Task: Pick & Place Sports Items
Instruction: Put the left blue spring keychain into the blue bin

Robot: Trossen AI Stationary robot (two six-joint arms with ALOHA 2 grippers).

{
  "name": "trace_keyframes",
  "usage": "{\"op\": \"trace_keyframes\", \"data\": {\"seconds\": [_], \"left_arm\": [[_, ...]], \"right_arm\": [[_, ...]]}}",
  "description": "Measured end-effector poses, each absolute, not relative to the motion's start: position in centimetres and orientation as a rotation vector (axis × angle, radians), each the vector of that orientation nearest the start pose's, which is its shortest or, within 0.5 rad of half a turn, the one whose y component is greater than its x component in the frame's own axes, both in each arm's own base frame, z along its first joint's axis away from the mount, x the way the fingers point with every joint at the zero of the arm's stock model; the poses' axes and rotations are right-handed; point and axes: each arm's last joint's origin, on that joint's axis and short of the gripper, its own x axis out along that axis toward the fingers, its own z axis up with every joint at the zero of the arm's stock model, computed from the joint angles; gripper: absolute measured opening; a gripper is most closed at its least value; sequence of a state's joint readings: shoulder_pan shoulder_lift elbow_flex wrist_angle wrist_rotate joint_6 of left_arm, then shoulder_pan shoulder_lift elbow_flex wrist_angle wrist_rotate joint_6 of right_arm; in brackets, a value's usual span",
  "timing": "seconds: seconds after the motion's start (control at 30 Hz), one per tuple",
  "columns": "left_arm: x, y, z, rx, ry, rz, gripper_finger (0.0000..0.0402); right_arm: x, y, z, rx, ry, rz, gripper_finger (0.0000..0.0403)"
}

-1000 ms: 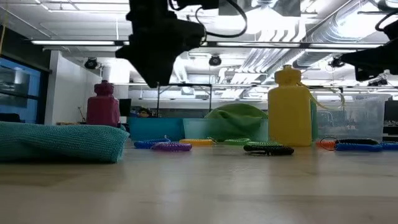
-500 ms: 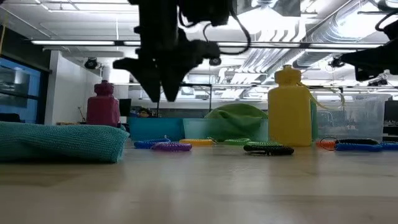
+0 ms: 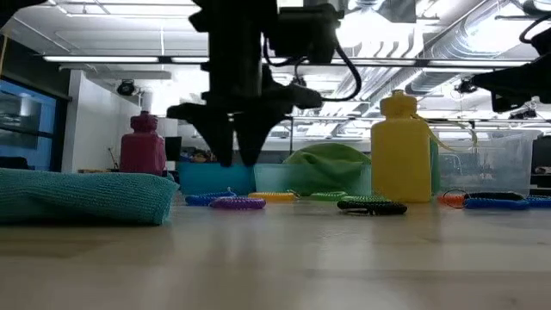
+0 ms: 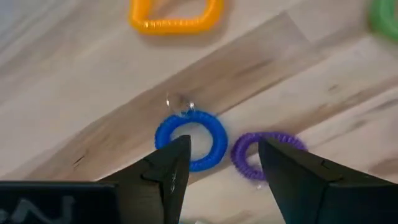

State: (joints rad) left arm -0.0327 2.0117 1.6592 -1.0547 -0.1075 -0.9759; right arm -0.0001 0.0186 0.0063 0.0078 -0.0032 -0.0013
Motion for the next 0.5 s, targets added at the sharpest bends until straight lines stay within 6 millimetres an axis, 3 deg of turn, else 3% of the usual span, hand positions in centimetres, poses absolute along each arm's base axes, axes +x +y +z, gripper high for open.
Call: {"op": "trace_keyframes", "data": {"seconds": [0.33,0.5], "left_arm": [[39.8,0.5,21.3,-0.83,1.212,0.893,0.0152],[39.8,0.9,20.4,-0.799,1.25,0.918,0.0152]], "right_arm": [[9.8,0.0,16.5,-0.001,0.004,0.003,0.0],[9.8,0.0,16.5,-0.001,0.005,0.003,0.0]]}}
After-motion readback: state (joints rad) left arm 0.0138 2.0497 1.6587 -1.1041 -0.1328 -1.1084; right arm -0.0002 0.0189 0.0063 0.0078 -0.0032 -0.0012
